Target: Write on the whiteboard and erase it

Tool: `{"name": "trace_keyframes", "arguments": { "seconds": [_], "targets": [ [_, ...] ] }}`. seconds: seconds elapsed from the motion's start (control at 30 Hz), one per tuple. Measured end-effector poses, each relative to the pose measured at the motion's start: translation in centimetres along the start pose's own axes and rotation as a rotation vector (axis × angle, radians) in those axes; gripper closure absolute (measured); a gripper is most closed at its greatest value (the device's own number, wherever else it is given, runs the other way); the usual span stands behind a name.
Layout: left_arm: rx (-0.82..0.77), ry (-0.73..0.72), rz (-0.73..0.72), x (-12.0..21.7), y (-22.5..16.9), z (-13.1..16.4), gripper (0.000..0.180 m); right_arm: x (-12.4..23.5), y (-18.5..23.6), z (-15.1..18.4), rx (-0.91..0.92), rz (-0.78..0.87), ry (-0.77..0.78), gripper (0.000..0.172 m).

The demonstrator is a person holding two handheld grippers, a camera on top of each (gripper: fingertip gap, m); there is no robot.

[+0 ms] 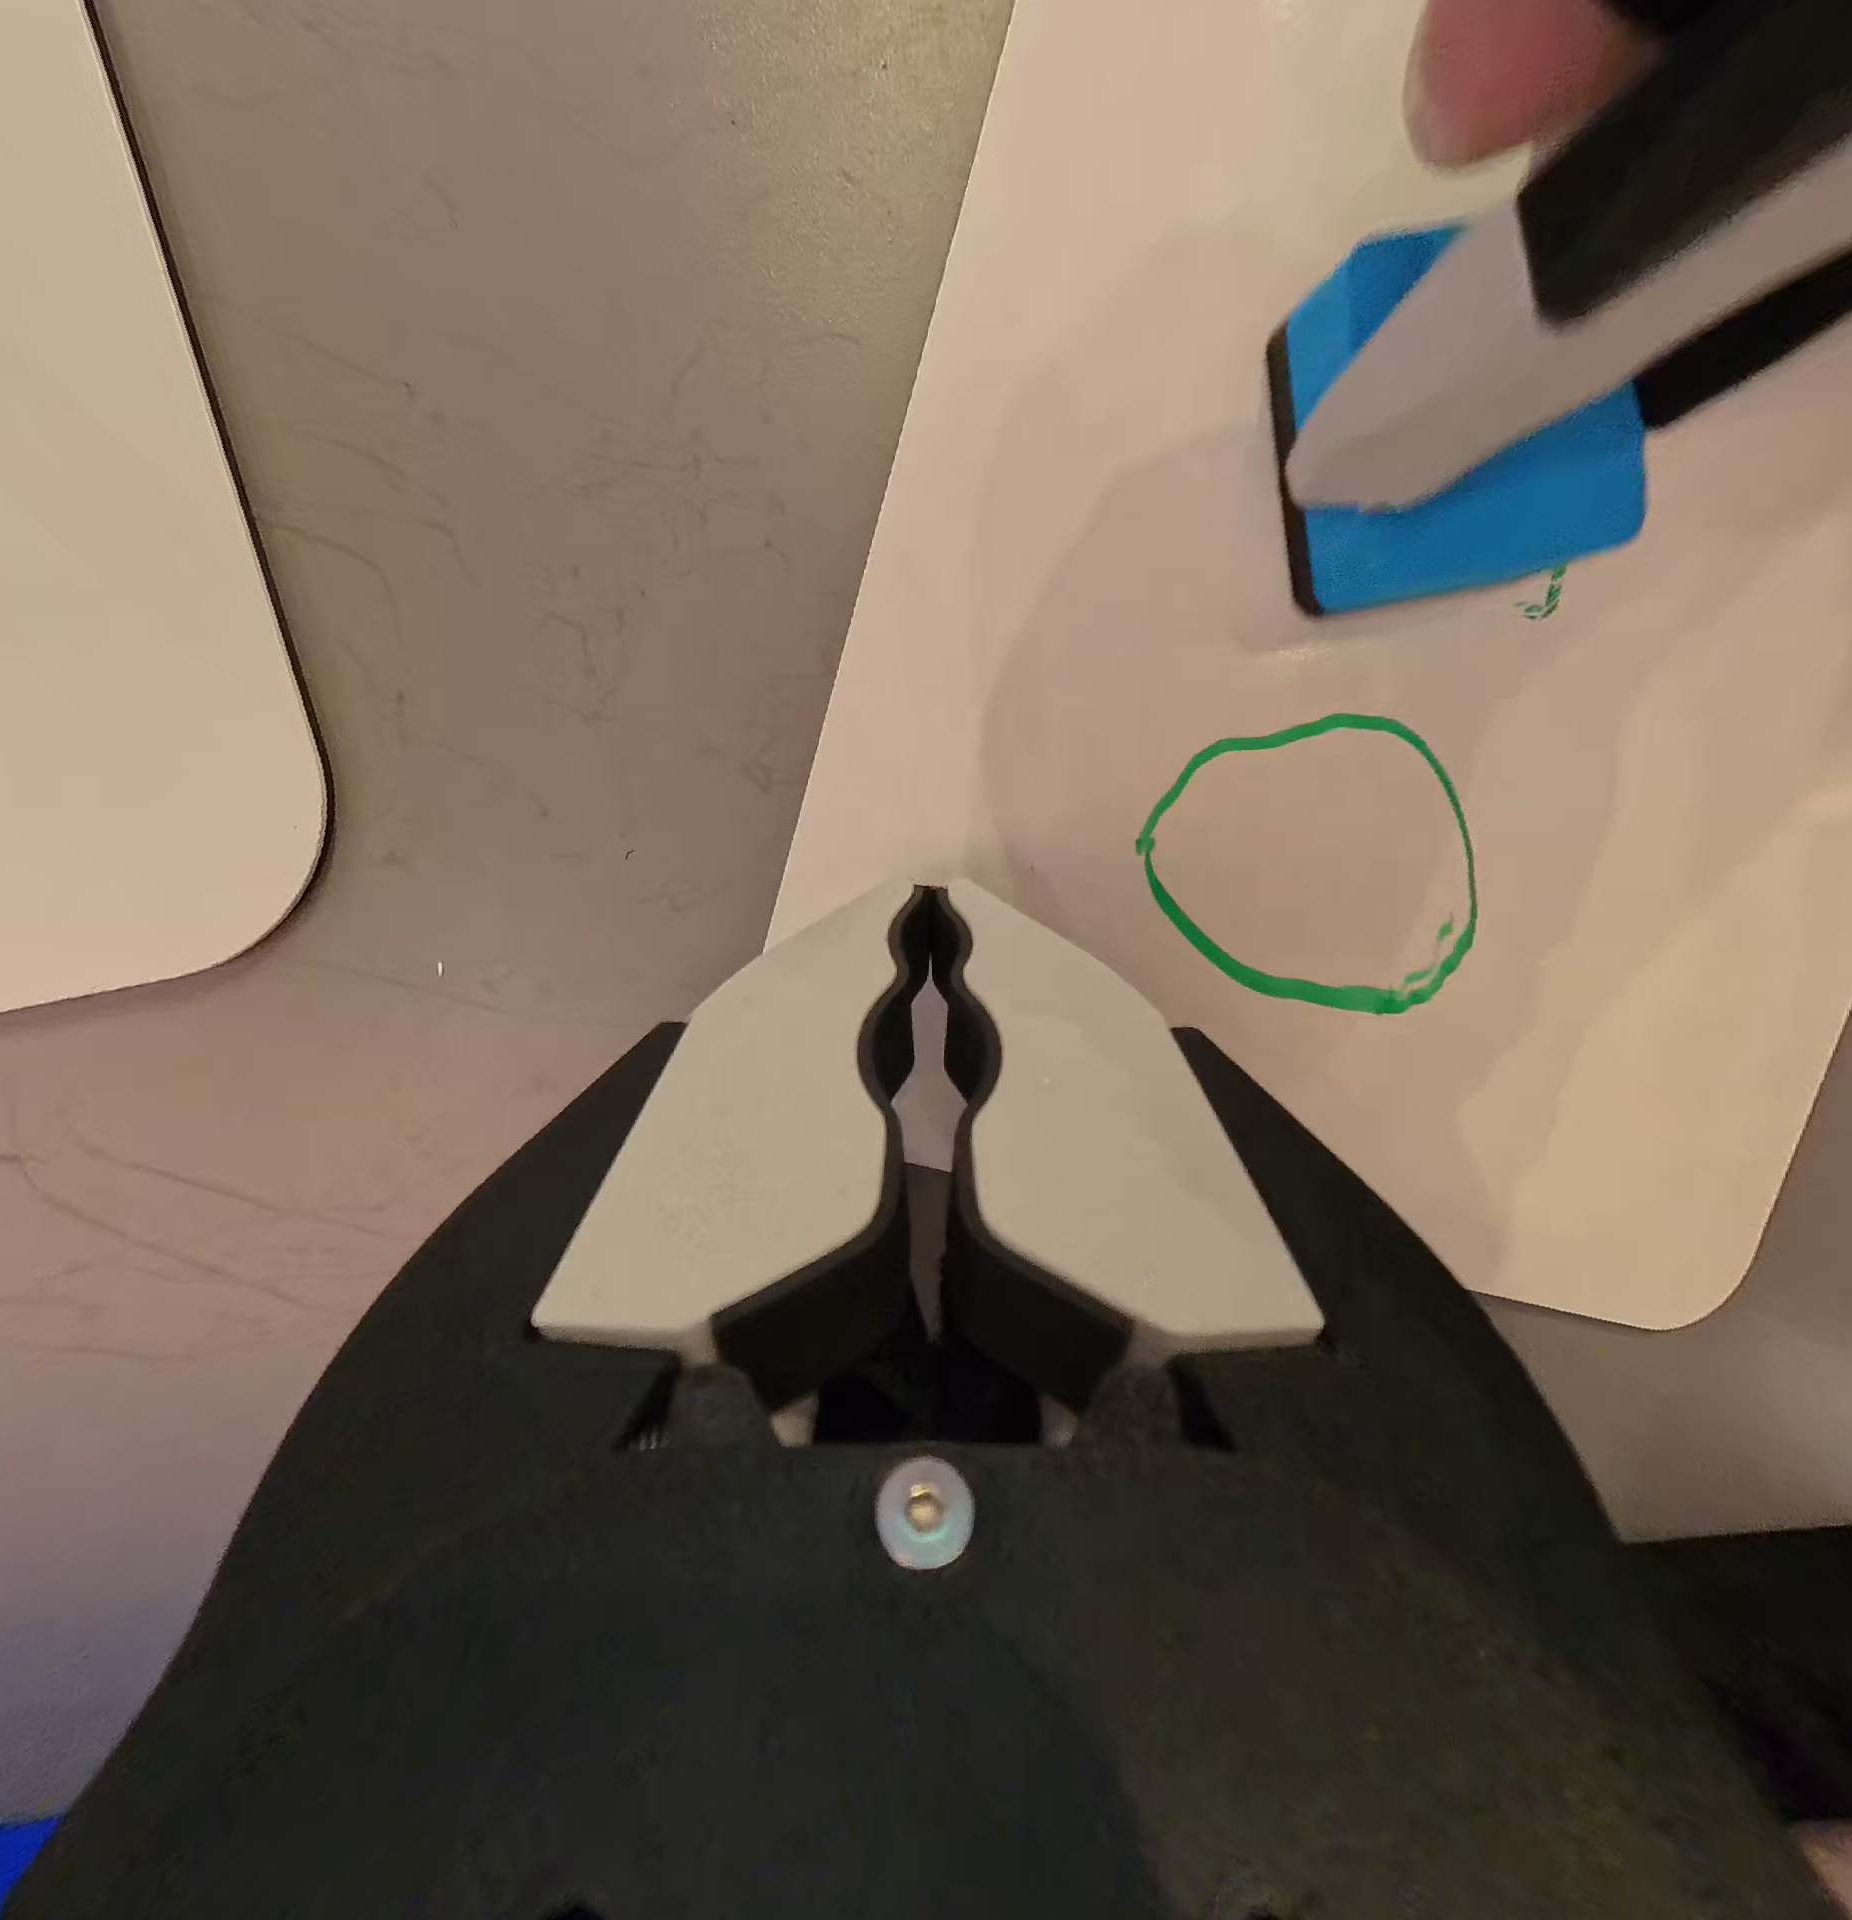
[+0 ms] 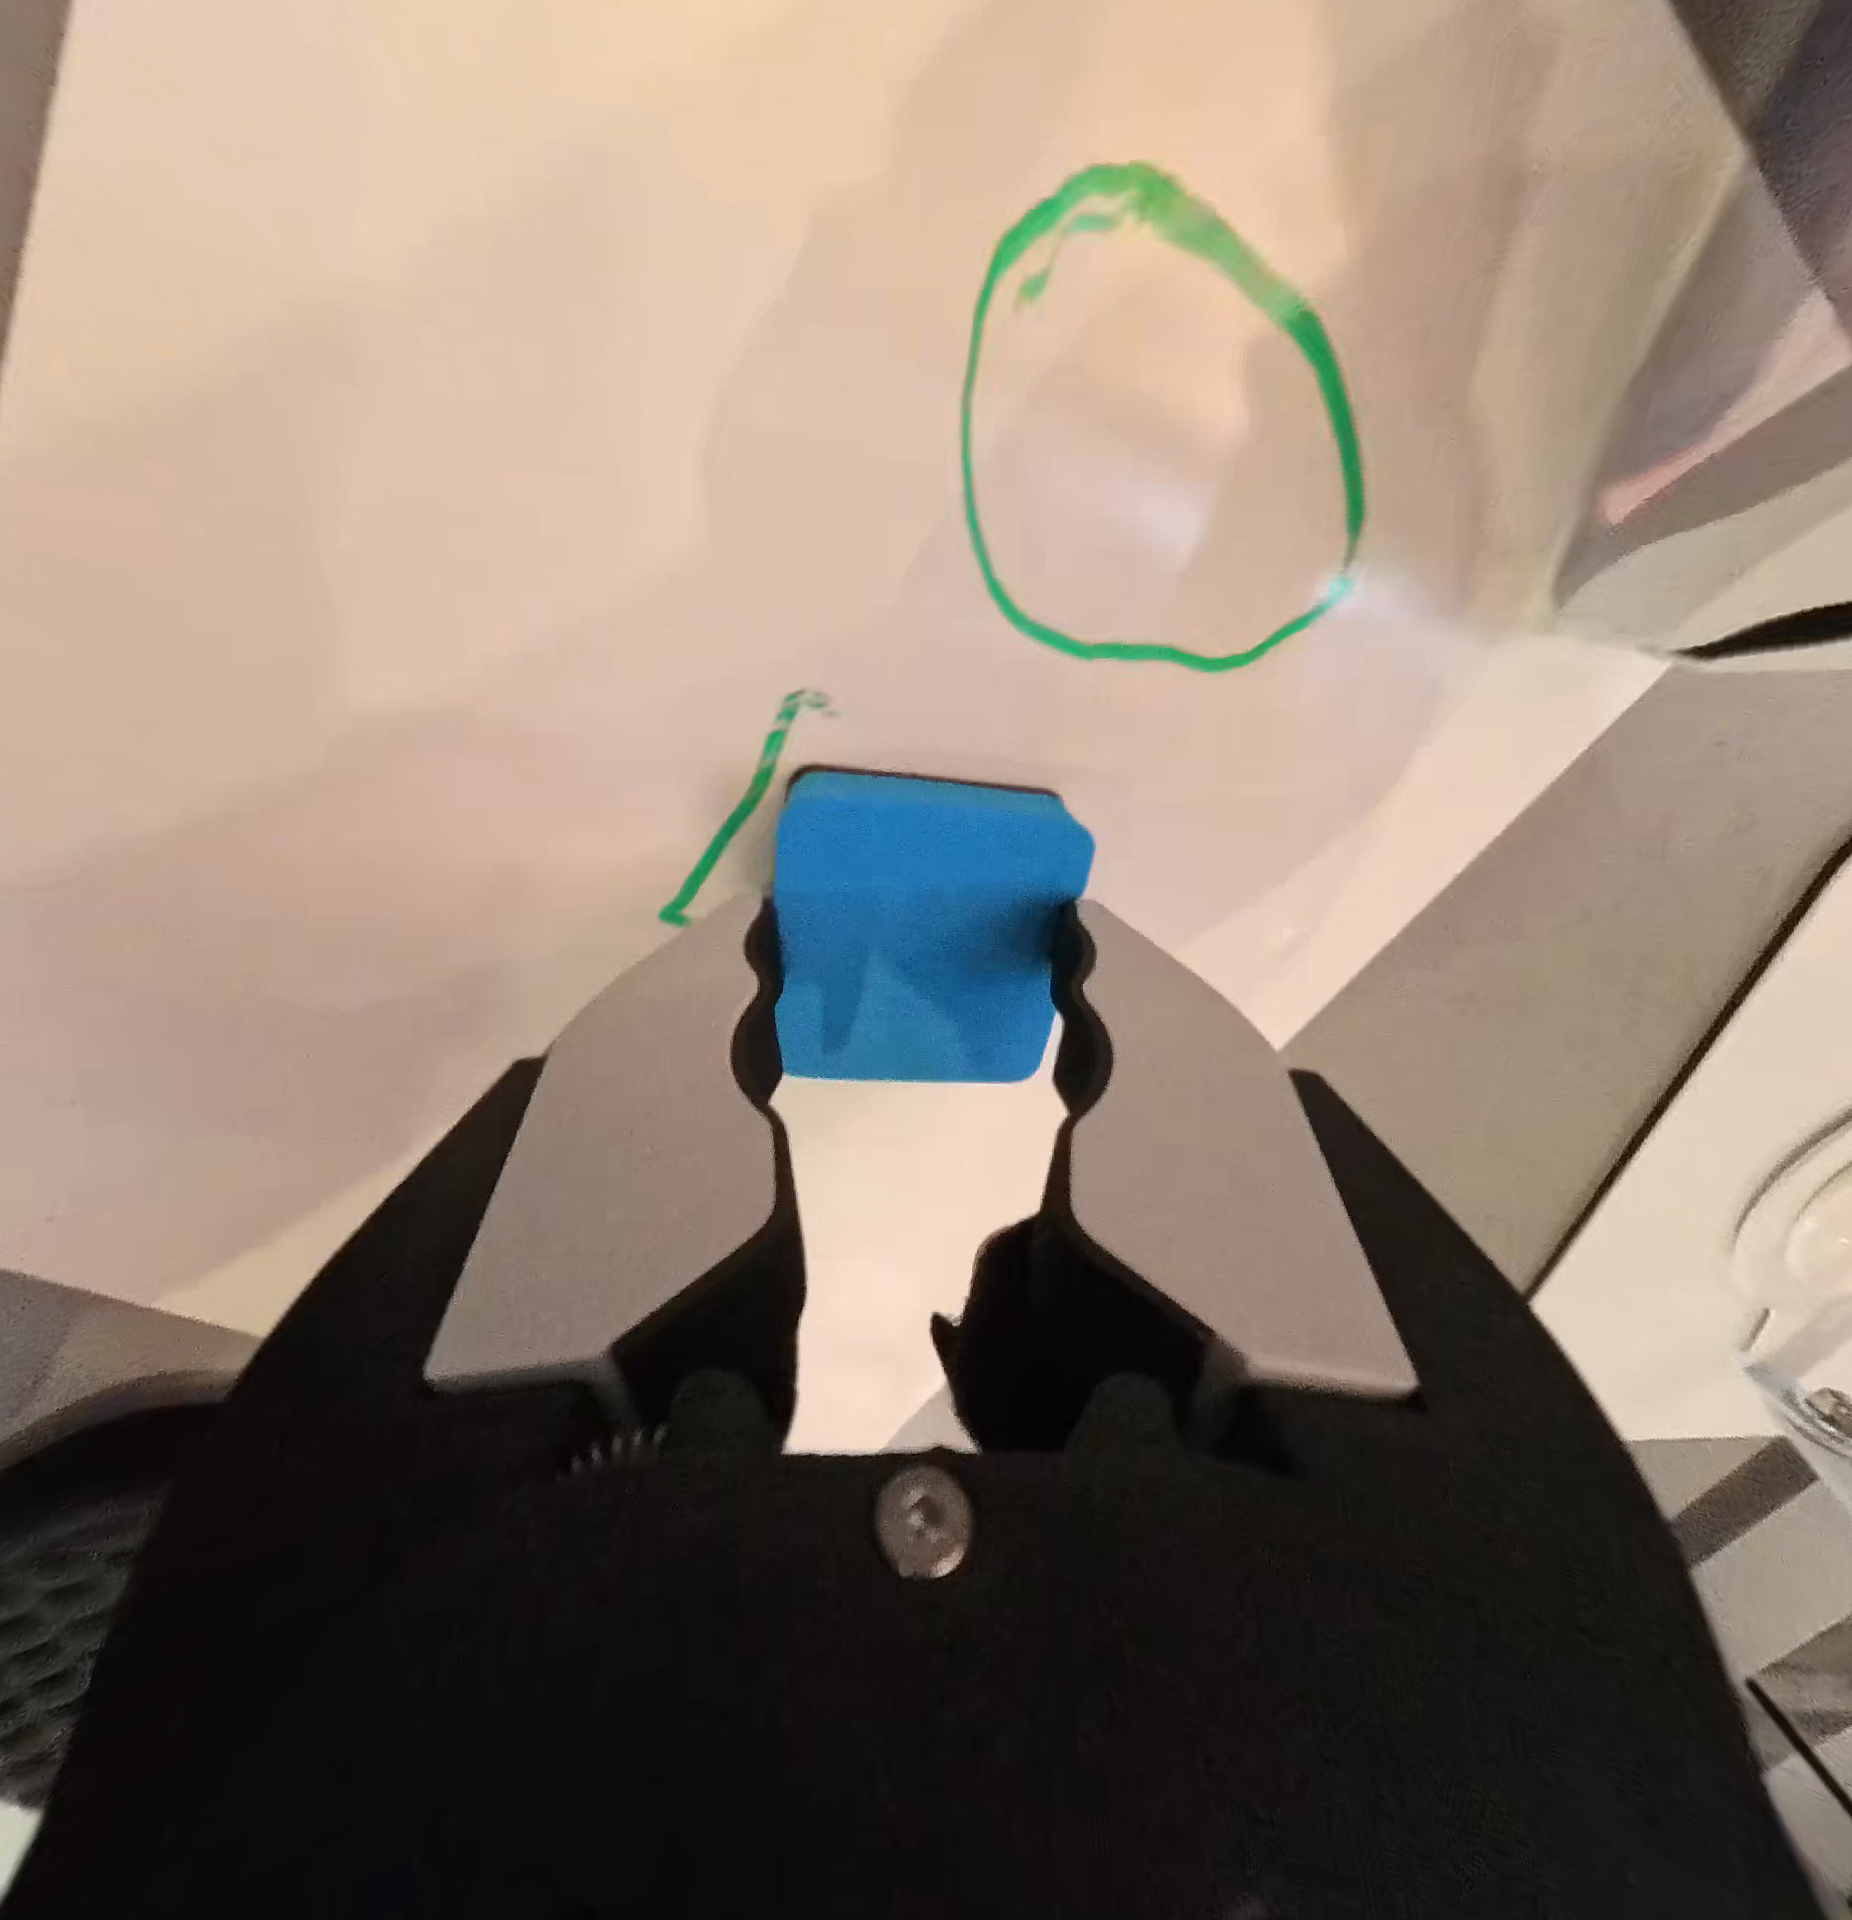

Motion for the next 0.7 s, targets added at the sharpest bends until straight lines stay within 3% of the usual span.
{"name": "trace_keyframes", "arguments": {
  "seconds": [0.1,0.23,0.37,0.5,0.63,0.7],
  "targets": [
    [0.0,-0.001,-0.001,0.0,0.0,0.0,0.18,-0.1,0.3,-2.1,0.052,0.025,-0.015,0.12],
    [0.0,-0.002,0.001,0.0,0.0,0.0,0.179,0.0,0.6,-0.1,0.014,-0.004,-0.004,0.12],
    [0.002,-0.003,0.002,0.0,0.0,0.0,0.18,-0.1,0.7,-2.7,0.072,0.022,-0.026,0.12],
    [0.001,-0.005,0.005,0.0,0.0,0.0,0.18,0.2,1.6,1.0,0.001,-0.008,0.009,0.12],
    [0.002,-0.004,0.003,0.0,0.0,0.0,0.18,0.1,1.7,-0.8,0.038,0.029,0.014,0.12],
    [0.003,-0.006,0.004,0.0,0.0,0.0,0.18,0.3,2.8,0.2,0.036,-0.002,0.001,0.12]
  ]
}}
Point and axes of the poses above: each gripper's, where its closed fingertips meet, x back along the fingers, z out of its underside, y = z × x across the jaws, the point moved 10 cm from there along x, back along the fingers, and after that the axes turned 4 degrees about y, right-handed, at the moved point
